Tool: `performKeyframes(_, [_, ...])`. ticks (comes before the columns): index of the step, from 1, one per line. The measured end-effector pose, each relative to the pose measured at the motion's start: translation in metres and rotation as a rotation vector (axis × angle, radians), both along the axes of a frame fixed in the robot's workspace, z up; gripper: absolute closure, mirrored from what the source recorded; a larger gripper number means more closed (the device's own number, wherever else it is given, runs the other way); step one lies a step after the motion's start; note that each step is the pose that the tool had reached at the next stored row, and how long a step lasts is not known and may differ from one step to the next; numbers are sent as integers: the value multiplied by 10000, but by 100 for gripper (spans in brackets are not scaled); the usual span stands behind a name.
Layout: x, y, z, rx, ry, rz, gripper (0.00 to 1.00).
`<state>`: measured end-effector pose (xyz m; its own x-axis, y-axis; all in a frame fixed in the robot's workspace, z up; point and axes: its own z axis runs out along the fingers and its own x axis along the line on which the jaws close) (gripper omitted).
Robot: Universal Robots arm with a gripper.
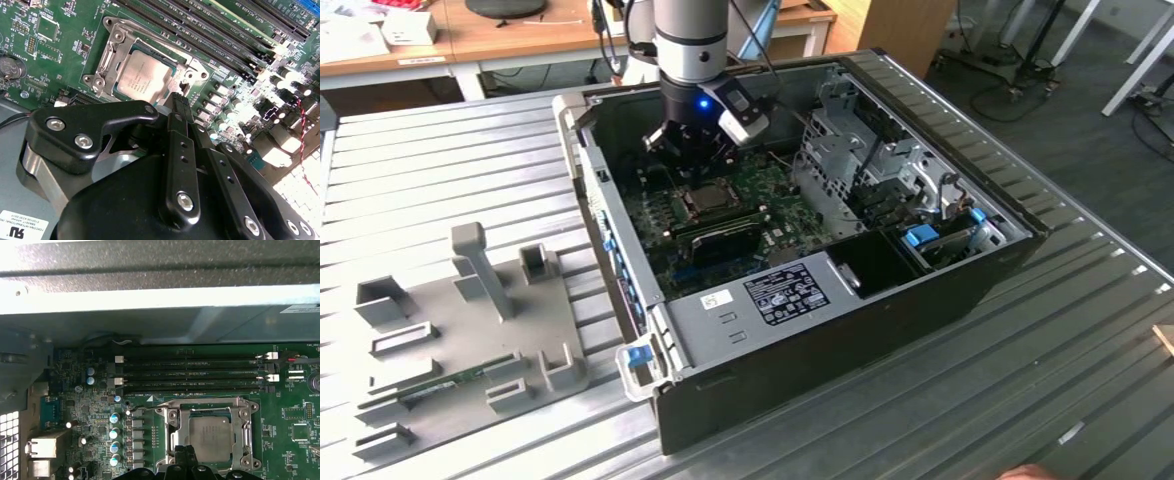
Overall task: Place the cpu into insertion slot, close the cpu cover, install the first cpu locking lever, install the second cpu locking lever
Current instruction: 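Close the cpu cover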
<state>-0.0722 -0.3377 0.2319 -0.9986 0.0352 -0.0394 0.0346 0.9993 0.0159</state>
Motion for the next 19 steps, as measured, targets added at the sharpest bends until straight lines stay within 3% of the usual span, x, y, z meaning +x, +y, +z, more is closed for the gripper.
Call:
performKeyframes(4, [1, 1, -6, 5, -4, -1, 90])
performKeyframes(11, [0, 0, -111, 0, -1, 0, 90])
performKeyframes(19, [1, 1, -122, 6, -4, 0, 90])
